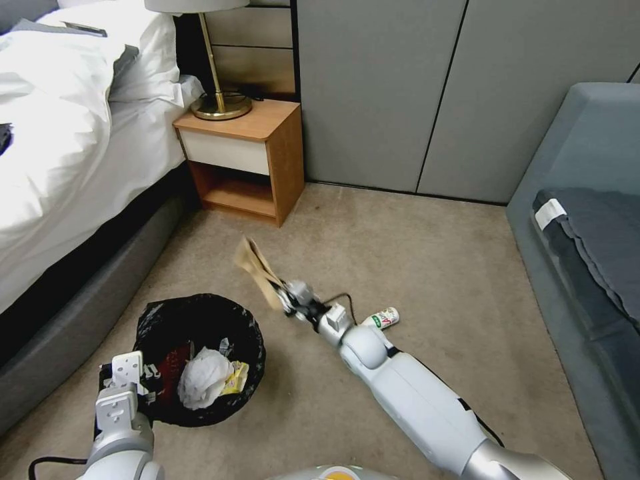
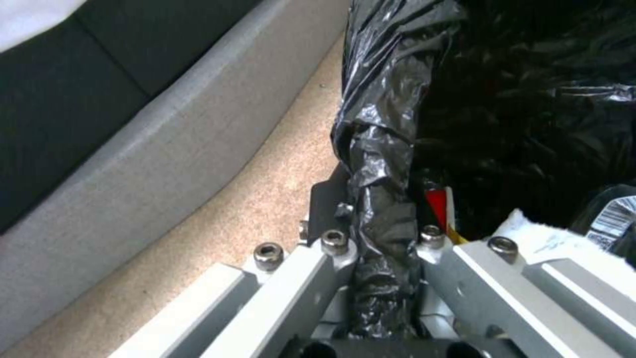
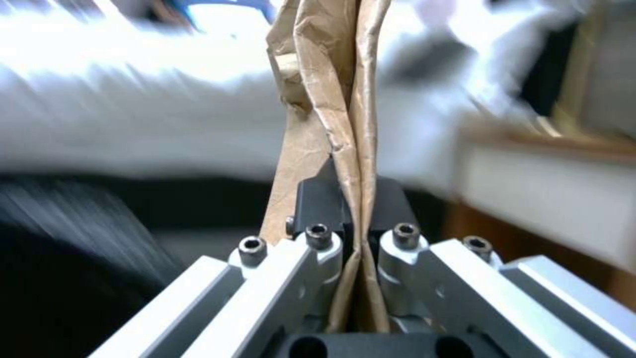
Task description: Pick up the trash bin, then pick up the garbage from the floor and place it into the trash bin.
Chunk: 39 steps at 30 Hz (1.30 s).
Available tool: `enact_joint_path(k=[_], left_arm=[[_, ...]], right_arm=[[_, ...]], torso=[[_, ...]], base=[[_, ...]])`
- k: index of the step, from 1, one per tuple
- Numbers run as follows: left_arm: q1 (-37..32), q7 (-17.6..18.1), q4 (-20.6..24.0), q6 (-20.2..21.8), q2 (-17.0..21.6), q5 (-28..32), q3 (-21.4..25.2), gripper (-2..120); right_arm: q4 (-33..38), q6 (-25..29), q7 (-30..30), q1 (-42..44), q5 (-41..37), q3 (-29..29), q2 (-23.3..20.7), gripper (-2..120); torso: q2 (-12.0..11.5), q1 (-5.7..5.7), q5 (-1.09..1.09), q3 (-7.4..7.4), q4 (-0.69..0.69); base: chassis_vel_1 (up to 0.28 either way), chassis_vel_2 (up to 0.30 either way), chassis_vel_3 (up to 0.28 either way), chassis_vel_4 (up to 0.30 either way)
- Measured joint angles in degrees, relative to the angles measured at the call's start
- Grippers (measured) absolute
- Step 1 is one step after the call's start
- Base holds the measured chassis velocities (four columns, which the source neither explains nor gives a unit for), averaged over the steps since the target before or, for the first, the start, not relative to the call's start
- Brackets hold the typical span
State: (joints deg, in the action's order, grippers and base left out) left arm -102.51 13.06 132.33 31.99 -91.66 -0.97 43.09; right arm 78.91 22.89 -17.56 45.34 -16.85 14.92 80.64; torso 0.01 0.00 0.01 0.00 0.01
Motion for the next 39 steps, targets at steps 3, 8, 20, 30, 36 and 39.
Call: enact_joint_path(k=[3, 8, 20, 30, 36, 39], left_arm=[[0.11, 0.0, 0.0, 0.01, -0.22, -0.06, -0.06, 1], [0.03, 0.0, 0.02, 0.02, -0.18, -0.02, 0.05, 1], [0.4, 0.0, 0.15, 0.11, -0.07, 0.24, 0.14, 1], [0.66, -0.02, 0.04, 0.17, -0.02, 0.32, 0.08, 1], [0.55, -0.05, 0.47, 0.29, 0.12, 0.5, 0.29, 1], [0.47, -0.05, 0.55, 0.32, 0.13, 0.53, 0.32, 1]], right_arm=[[5.72, 1.15, -3.58, 0.12, -5.22, 3.84, -0.78, 0], [9.51, 1.36, -4.96, 0.67, -6.43, 9.71, -2.22, 0], [5.06, 1.5, -5.55, 1.37, -5.12, 13.71, -2.71, 0], [1.65, 0.68, -5.54, 2.1, -3.76, 12.13, -3.09, 0], [0.07, -0.61, -4.76, 1.49, -3.42, 11.43, -2.81, 14], [0.06, -0.84, -4.56, 1.47, -3.58, 11.47, -2.72, 22]], torso=[[0.0, 0.0, 0.0, 0.0, -0.01], [0.0, 0.0, 0.0, 0.0, -0.01], [0.0, 0.0, -0.01, 0.0, -0.01], [0.0, 0.0, -0.01, 0.0, -0.01], [0.0, 0.0, -0.01, 0.0, -0.01], [0.0, 0.0, -0.01, 0.0, -0.01]], base=[[0.0, 0.0, 0.0, 0.0], [0.0, 0.0, 0.0, 0.0], [0.0, 0.0, 0.0, 0.0], [0.0, 0.0, 0.0, 0.0], [0.0, 0.0, 0.0, 0.0], [0.0, 0.0, 0.0, 0.0]])
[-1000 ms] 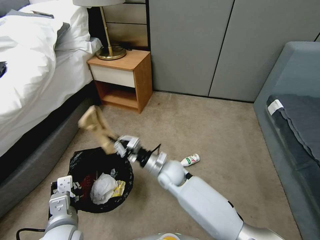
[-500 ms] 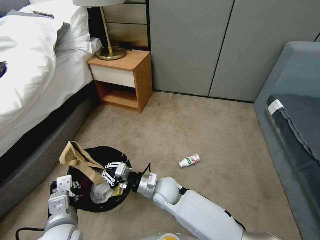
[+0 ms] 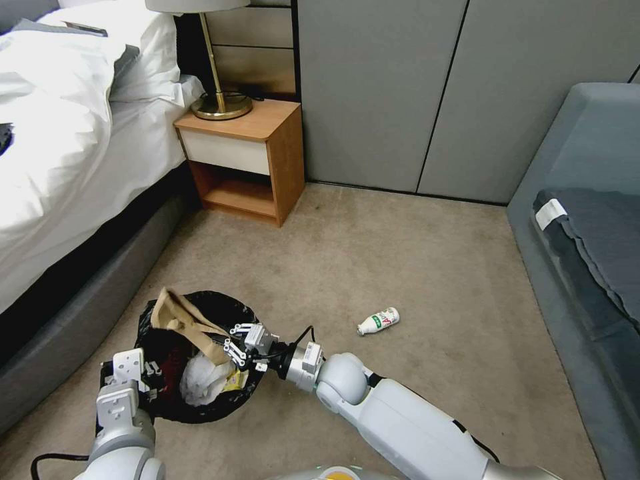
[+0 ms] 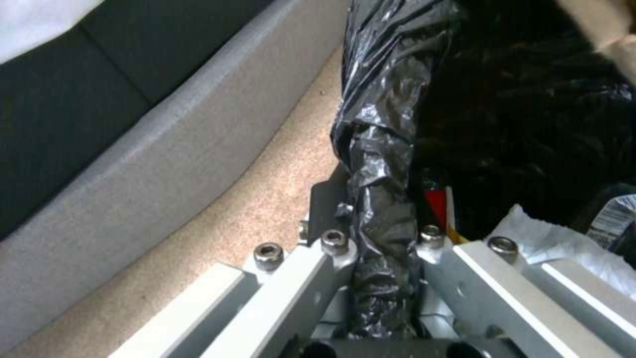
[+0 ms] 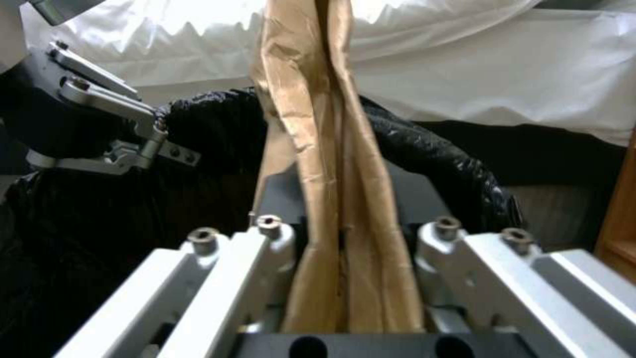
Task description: Pick up the trash bin, then pick up the garbage from the floor and place it into the trash bin.
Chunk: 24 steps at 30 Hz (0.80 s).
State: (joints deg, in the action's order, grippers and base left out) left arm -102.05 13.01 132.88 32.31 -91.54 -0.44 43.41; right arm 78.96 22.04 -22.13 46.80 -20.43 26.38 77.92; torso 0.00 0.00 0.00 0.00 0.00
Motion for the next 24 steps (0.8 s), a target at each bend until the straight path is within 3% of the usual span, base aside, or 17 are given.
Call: enact_joint_path(k=[1, 3, 8, 13, 16, 24], left_arm=[[-0.06, 0.0, 0.09, 0.02, -0.02, 0.01, 0.0, 1], [-0.08, 0.0, 0.11, 0.02, -0.01, 0.02, 0.0, 1], [-0.13, -0.02, 0.16, 0.07, 0.02, 0.12, 0.06, 1], [-0.1, -0.02, 0.16, 0.07, -0.01, 0.12, 0.01, 1], [0.06, -0.02, 0.16, 0.07, 0.03, 0.12, -0.04, 1], [0.03, -0.02, -0.07, 0.13, 0.19, 0.15, -0.09, 1]], right_arm=[[0.0, -0.07, 0.06, 0.0, -0.05, 0.09, 0.04, 31], [0.0, -0.09, 0.1, 0.0, -0.08, 0.13, 0.04, 34], [0.2, -0.16, 0.23, 0.02, -0.15, 0.18, -0.24, 57], [0.42, -0.21, 0.23, 0.09, -0.15, 0.15, -0.41, 69], [0.77, -0.35, 0.11, 0.21, -0.15, 0.11, -0.62, 86], [3.7, 0.11, 1.74, 0.25, -0.12, -1.04, -0.63, 100]], torso=[[0.0, 0.0, 0.0, 0.0, 0.0], [0.0, 0.0, 0.0, 0.0, 0.0], [0.0, 0.0, 0.0, 0.0, 0.0], [0.0, 0.0, 0.0, 0.0, 0.0], [0.0, 0.0, 0.0, 0.0, 0.0], [0.0, 0.0, 0.0, 0.0, 0.0]], base=[[0.0, 0.0, 0.0, 0.0], [0.0, 0.0, 0.0, 0.0], [0.0, 0.0, 0.0, 0.0], [0.0, 0.0, 0.0, 0.0], [0.0, 0.0, 0.0, 0.0], [0.0, 0.0, 0.0, 0.0]])
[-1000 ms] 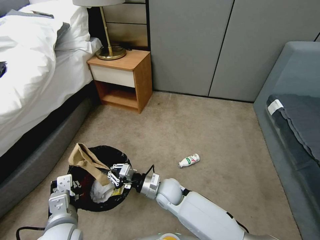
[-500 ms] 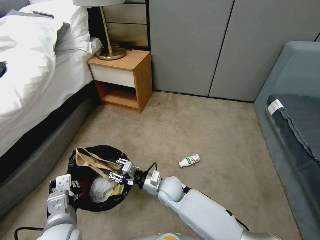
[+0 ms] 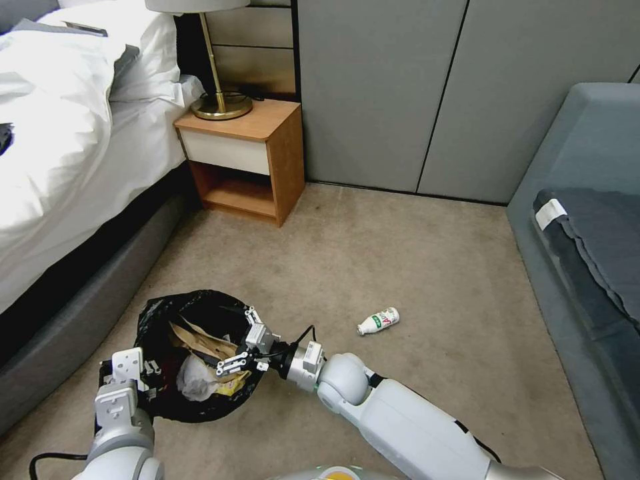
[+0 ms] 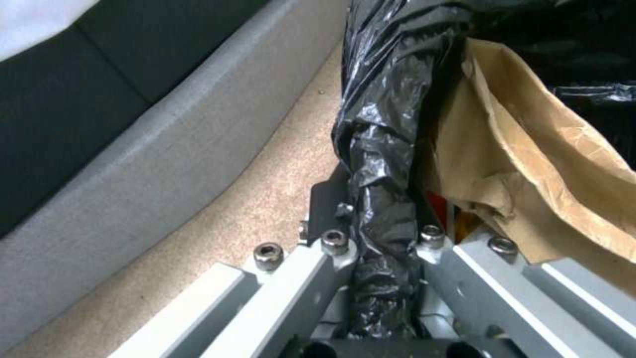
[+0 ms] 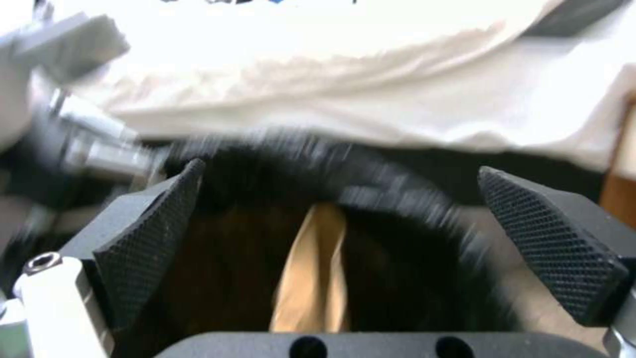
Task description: Pick up the trash bin, then pick up the garbage from the floor and place it into the trash bin.
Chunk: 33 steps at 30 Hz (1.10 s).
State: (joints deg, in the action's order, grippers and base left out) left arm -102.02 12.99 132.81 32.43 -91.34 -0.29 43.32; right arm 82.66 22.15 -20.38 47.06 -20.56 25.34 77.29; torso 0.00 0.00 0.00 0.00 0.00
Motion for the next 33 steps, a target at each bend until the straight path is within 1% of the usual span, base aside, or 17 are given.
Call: enact_joint_path(k=[3, 7, 9, 10, 12, 13, 16, 20, 21, 22, 24, 26, 27, 28, 30, 32, 33], left_arm=[[-0.01, 0.0, -0.03, 0.02, 0.04, 0.0, 0.0, 1], [0.03, 0.0, -0.11, 0.08, 0.1, 0.0, -0.04, 1], [0.04, 0.0, -0.12, 0.12, 0.1, 0.0, -0.05, 1], [0.04, 0.0, -0.12, 0.12, 0.1, 0.0, -0.05, 1], [0.0, -0.01, -0.11, 0.13, 0.11, 0.05, 0.03, 1], [0.0, -0.01, -0.11, 0.13, 0.11, 0.05, 0.03, 1], [-0.23, -0.08, -0.03, 0.14, 0.41, 0.08, 0.33, 1], [-0.36, -0.08, 0.2, 0.14, 0.48, 0.12, 0.43, 1], [-0.51, -0.09, 0.43, 0.15, 0.59, 0.15, 0.52, 1], [-0.51, -0.09, 0.43, 0.15, 0.59, 0.15, 0.52, 1], [-0.53, -0.06, 0.59, 0.18, 0.54, 0.15, 0.54, 1], [-0.52, -0.04, 0.6, 0.18, 0.46, 0.1, 0.5, 1], [-0.65, -0.02, 0.67, 0.18, 0.28, -0.08, 0.41, 1], [-0.79, 0.0, 0.73, 0.18, 0.2, -0.2, 0.38, 1], [-0.87, 0.02, 0.81, 0.18, 0.15, -0.25, 0.38, 1], [-1.15, 0.06, 1.05, 0.16, 0.04, -0.32, 0.41, 1], [-1.15, 0.06, 1.05, 0.16, 0.04, -0.32, 0.41, 1]], right_arm=[[1.18, 0.23, 0.81, -0.19, 0.08, -0.62, 0.15, 100], [5.19, 0.62, 3.36, -1.08, 0.83, -2.85, 0.54, 100], [9.72, 0.28, 6.02, -0.92, 1.17, -5.3, 0.68, 100], [9.72, 0.28, 6.02, -0.92, 1.17, -5.3, 0.68, 100], [14.5, -0.95, 8.75, 0.71, 2.11, -8.28, 0.65, 100], [14.5, -0.95, 8.75, 0.71, 2.11, -8.28, 0.65, 100], [20.55, -3.25, 13.89, 5.35, 4.75, -14.54, 0.14, 100], [22.33, -4.23, 16.11, 7.92, 5.84, -17.55, -0.48, 100], [23.8, -5.32, 18.41, 11.11, 7.1, -21.13, -1.52, 100], [23.8, -5.32, 18.41, 11.11, 7.1, -21.13, -1.52, 100], [25.07, -7.36, 22.78, 16.93, 8.78, -26.41, -2.58, 100], [25.11, -7.71, 23.87, 18.55, 8.98, -27.51, -2.61, 100], [24.98, -7.99, 25.51, 22.39, 9.67, -30.07, -2.5, 100], [24.64, -8.0, 26.11, 24.76, 10.24, -31.78, -2.32, 100], [24.52, -7.98, 26.36, 25.9, 10.45, -32.54, -2.2, 100], [24.24, -7.66, 26.72, 30.64, 10.65, -35.45, -1.69, 100], [24.24, -7.66, 26.72, 30.64, 10.65, -35.45, -1.69, 100]], torso=[[0.0, 0.0, 0.0, 0.0, 0.0], [0.0, 0.0, 0.0, 0.0, 0.0], [0.0, 0.0, 0.0, 0.0, 0.02], [0.0, 0.0, 0.0, 0.0, 0.02], [0.0, 0.0, 0.0, 0.0, 0.01], [0.0, 0.0, 0.0, 0.0, 0.01], [0.0, 0.0, -0.01, 0.0, -0.01], [0.0, 0.0, -0.01, 0.0, 0.0], [0.0, 0.0, -0.01, 0.0, -0.01], [0.0, 0.0, -0.01, 0.0, -0.01], [0.0, 0.0, -0.01, 0.0, -0.01], [0.0, 0.0, -0.01, 0.0, 0.0], [0.0, 0.0, -0.01, 0.0, -0.01], [0.0, 0.0, -0.01, 0.0, -0.01], [0.0, 0.0, -0.01, 0.0, 0.0], [0.0, 0.0, -0.01, 0.0, -0.01], [0.0, 0.0, -0.01, 0.0, -0.01]], base=[[0.0, 0.0, 0.0, 0.0], [0.0, 0.0, 0.0, 0.0], [0.0, 0.0, 0.0, 0.0], [0.0, 0.0, 0.0, 0.0], [0.0, 0.0, 0.0, 0.0], [0.0, 0.0, 0.0, 0.0], [0.0, 0.0, 0.0, 0.0], [0.0, 0.0, 0.0, 0.0], [0.0, 0.0, 0.0, 0.0], [0.0, 0.0, 0.0, 0.0], [0.0, 0.0, 0.0, 0.0], [0.0, 0.0, 0.0, 0.0], [0.0, 0.0, 0.0, 0.0], [0.0, 0.0, 0.0, 0.0], [0.0, 0.0, 0.0, 0.0], [0.0, 0.0, 0.0, 0.0], [0.0, 0.0, 0.0, 0.0]])
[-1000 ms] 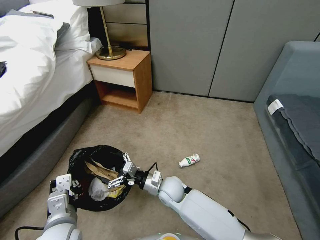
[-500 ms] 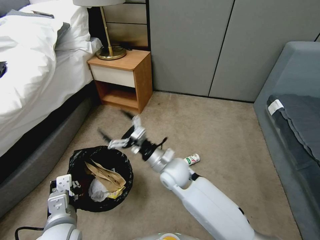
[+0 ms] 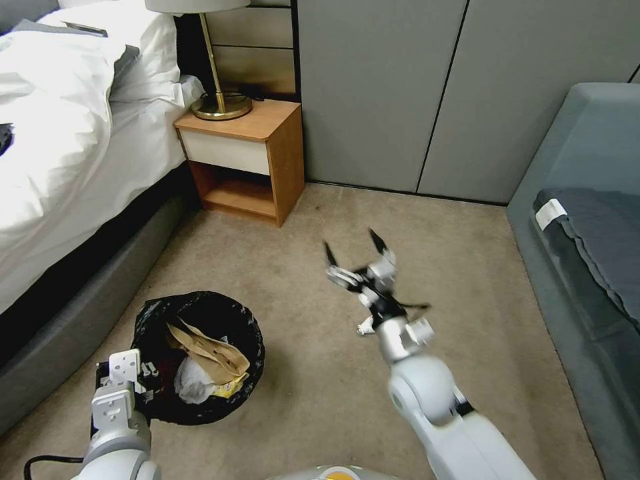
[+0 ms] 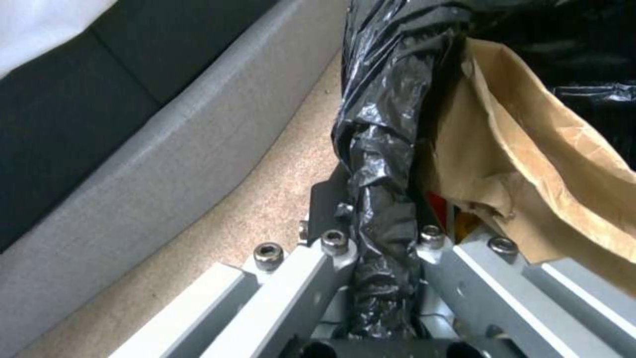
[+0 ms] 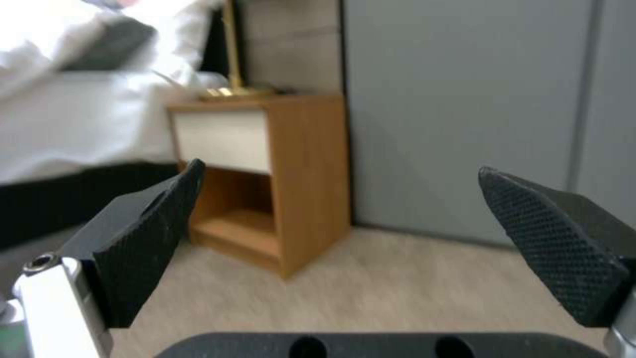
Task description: Pick up the trash bin, then pick up the garbage from the floor and place it into the trash bin.
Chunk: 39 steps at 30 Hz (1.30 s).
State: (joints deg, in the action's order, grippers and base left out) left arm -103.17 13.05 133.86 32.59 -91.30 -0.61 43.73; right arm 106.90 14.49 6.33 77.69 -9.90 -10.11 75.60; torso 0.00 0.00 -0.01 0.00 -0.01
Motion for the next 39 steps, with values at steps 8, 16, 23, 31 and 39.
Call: enact_joint_path(k=[8, 16, 23, 31, 39], left_arm=[[-0.21, 0.08, 0.23, -0.21, -0.41, -0.47, -0.33, 1], [-0.59, 0.16, 0.56, -0.52, -0.81, -1.04, -0.66, 1], [-0.74, 0.28, 0.73, -0.55, -0.83, -1.11, -0.69, 1], [-1.08, 0.3, 0.99, -0.55, -0.49, -1.07, -0.67, 1], [-1.23, 0.44, 1.01, -0.65, -0.42, -1.03, -0.68, 1]], right_arm=[[-0.99, 1.0, -0.52, 3.13, 0.36, -2.84, 0.76, 100], [-4.86, -6.76, 1.5, -4.82, -4.28, -3.93, -0.62, 100], [-10.3, -19.87, 6.03, -11.18, -12.37, -3.0, -0.78, 100], [-19.05, -34.15, 12.36, -15.63, -26.15, -1.03, 1.15, 100], [-26.09, -39.27, 17.38, -18.14, -37.42, -1.03, 3.66, 100]], torso=[[0.0, 0.0, 0.01, 0.0, 0.01], [0.0, 0.0, 0.01, 0.0, 0.02], [0.0, 0.01, 0.02, 0.01, 0.02], [0.0, 0.0, 0.0, 0.01, 0.01], [0.0, 0.0, 0.01, 0.01, 0.01]], base=[[0.0, 0.0, 0.0, 0.0], [0.0, 0.0, 0.0, 0.0], [0.0, 0.0, 0.0, 0.0], [0.0, 0.0, 0.0, 0.0], [0.0, 0.0, 0.0, 0.0]])
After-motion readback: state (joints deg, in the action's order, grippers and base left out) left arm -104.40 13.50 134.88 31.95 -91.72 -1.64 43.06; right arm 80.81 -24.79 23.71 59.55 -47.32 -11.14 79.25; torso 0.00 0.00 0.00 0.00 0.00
